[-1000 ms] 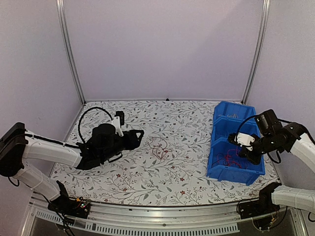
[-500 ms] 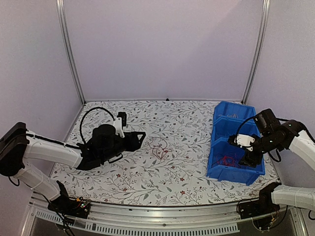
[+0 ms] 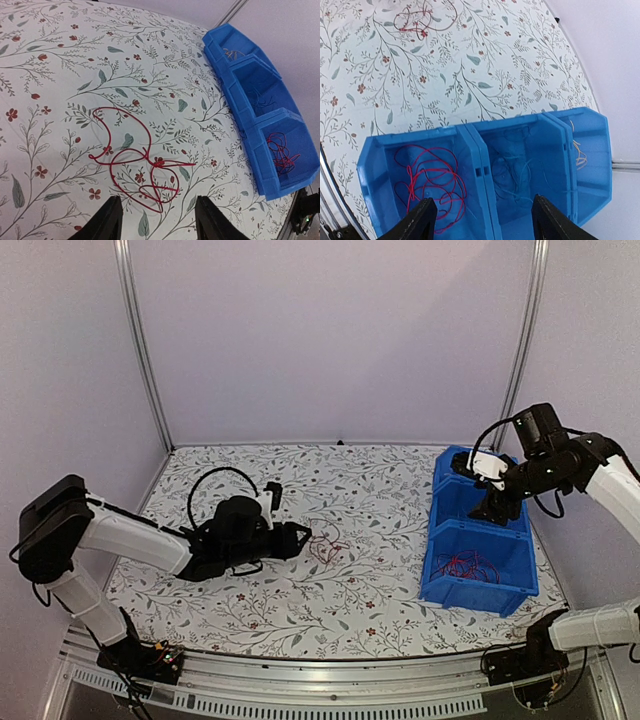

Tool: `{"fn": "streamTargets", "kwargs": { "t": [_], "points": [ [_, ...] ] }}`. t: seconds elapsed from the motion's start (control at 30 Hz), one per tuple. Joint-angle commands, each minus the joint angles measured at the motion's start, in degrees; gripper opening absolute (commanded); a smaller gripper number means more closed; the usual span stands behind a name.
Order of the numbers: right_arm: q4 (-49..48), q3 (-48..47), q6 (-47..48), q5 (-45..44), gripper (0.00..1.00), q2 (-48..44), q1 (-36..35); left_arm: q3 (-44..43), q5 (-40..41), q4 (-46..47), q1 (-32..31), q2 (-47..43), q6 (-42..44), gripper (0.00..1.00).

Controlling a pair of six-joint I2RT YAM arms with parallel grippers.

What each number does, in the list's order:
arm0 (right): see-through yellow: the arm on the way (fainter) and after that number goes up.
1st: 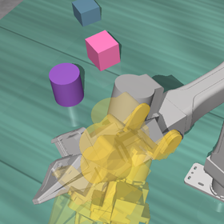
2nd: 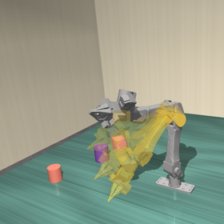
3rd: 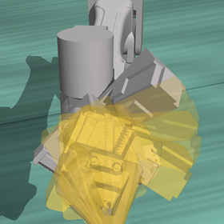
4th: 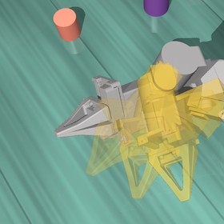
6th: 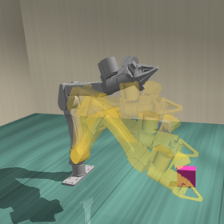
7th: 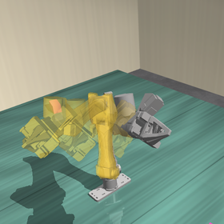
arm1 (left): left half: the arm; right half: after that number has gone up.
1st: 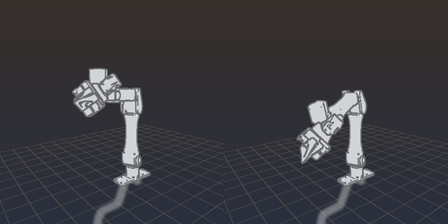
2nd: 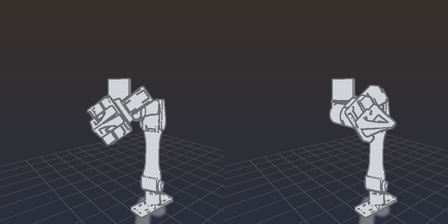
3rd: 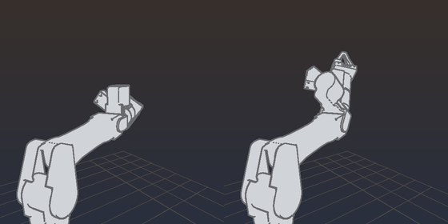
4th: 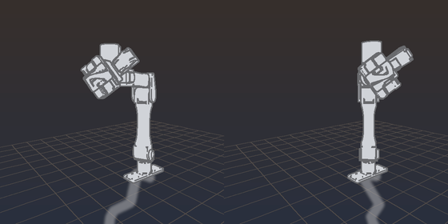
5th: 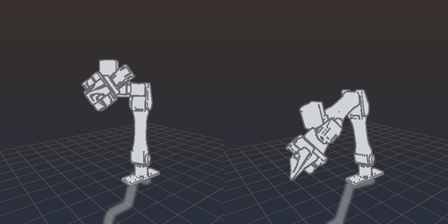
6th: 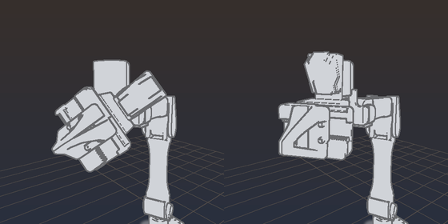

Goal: Untangle the cables

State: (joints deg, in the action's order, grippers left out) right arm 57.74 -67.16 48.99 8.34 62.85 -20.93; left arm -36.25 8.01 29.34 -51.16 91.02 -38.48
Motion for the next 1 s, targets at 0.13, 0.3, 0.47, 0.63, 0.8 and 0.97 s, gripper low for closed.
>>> {"fn": "streamTargets", "kwargs": {
  "t": [0.13, 0.3, 0.47, 0.63, 0.8, 0.97],
  "points": [
    [-18.4, 0.5, -9.0, 15.4, 0.65, 17.3, -6.7, -13.0, 0.6, -11.4, 1.5, 9.9, -0.6, 0.52],
    [-25.2, -1.3, -11.8, 14.1, 0.66, 28.7, -13.3, -17.5, 0.1, -14.5, 2.9, 14.5, -0.4, 0.5],
    [-27.8, -6.9, -14.1, 15.2, 0.69, 40.2, -16.4, -17.9, -2.8, -13.0, 4.6, 17.4, -1.7, 0.47],
    [-29.2, -12.9, -14.4, 16.3, 0.73, 51.0, -18.6, -18.5, -5.4, -11.7, 5.7, 19.0, -2.0, 0.43],
    [-31.5, -17.6, -15.4, 16.2, 0.7, 57.1, -20.5, -19.1, -7.2, -11.8, 6.1, 19.9, -2.0, 0.4],
    [-31.7, -20.4, -15.6, 17.4, 0.36, 60.2, -21.4, -19.2, -7.6, -11.7, 6.5, 20.2, -2.1, 0.37]
  ]
}}
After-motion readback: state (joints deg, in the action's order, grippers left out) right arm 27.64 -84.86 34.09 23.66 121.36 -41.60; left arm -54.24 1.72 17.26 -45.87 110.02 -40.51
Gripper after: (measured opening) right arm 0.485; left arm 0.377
